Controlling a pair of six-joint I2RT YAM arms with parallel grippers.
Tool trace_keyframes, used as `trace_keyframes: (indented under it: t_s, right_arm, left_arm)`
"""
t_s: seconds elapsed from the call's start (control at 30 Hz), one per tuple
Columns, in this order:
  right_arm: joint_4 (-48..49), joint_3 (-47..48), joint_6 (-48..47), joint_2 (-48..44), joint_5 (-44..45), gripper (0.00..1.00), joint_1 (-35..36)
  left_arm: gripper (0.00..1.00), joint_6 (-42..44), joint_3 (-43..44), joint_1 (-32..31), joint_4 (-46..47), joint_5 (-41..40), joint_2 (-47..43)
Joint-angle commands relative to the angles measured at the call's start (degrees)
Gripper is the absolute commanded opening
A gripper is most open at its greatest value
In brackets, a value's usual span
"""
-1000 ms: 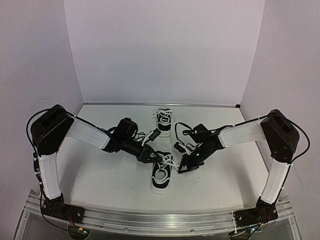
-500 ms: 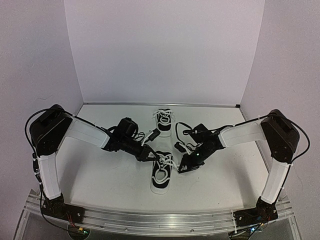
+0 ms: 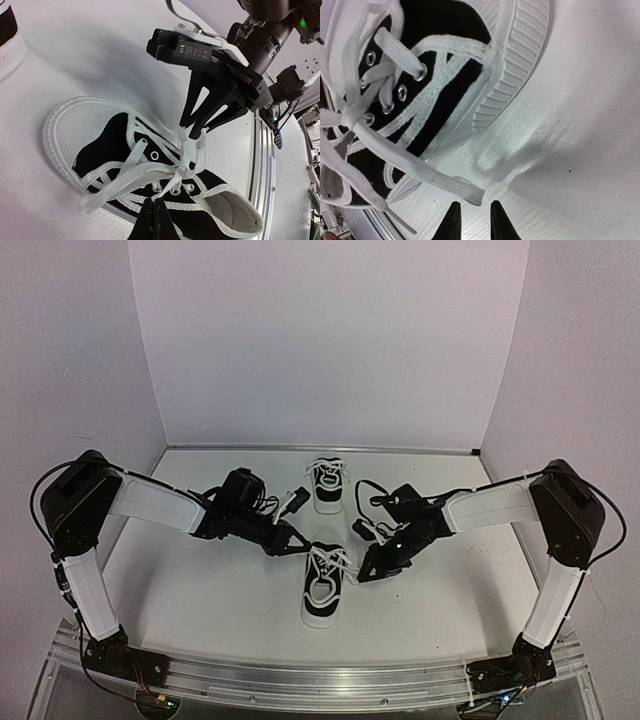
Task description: Tie the shoes
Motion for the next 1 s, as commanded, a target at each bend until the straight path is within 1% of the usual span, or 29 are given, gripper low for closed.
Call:
trace_keyframes:
  t_s: [0.0,0.27,0.5,0.63,0.97]
  right_arm:
    - [0.7,-0.5,0.2,-2.9,0.3,0.2,-0.2]
    - [2.1,-1.4,0.6,-4.9,-0.6,0.22,-0.3]
    - [7.8,-3.9,4.3,-7.7,-2.9,0.24,-2.1]
    - [8.3,-3.9,4.7,-7.6,-3.3,0.27,-2.2]
    - [8.6,-3.3,5.1,-6.0,-4.1,0.27,-2.3]
  left_arm:
    - [0.0,-0.7,-0.8,1.1,0.2,-1.4,-2.9]
    - [0.0,-1.0,-1.3,1.8,-0.2,-2.3,-3.0]
    - [0.0,-1.3,-1.6,2.1,0.1,-2.0,-2.7]
    - [0.0,-1.5,-2.3,2.5,0.2,-2.5,-3.5]
    - [0.0,-1.2,-2.8,3.1,-0.7,-3.6,-5.0]
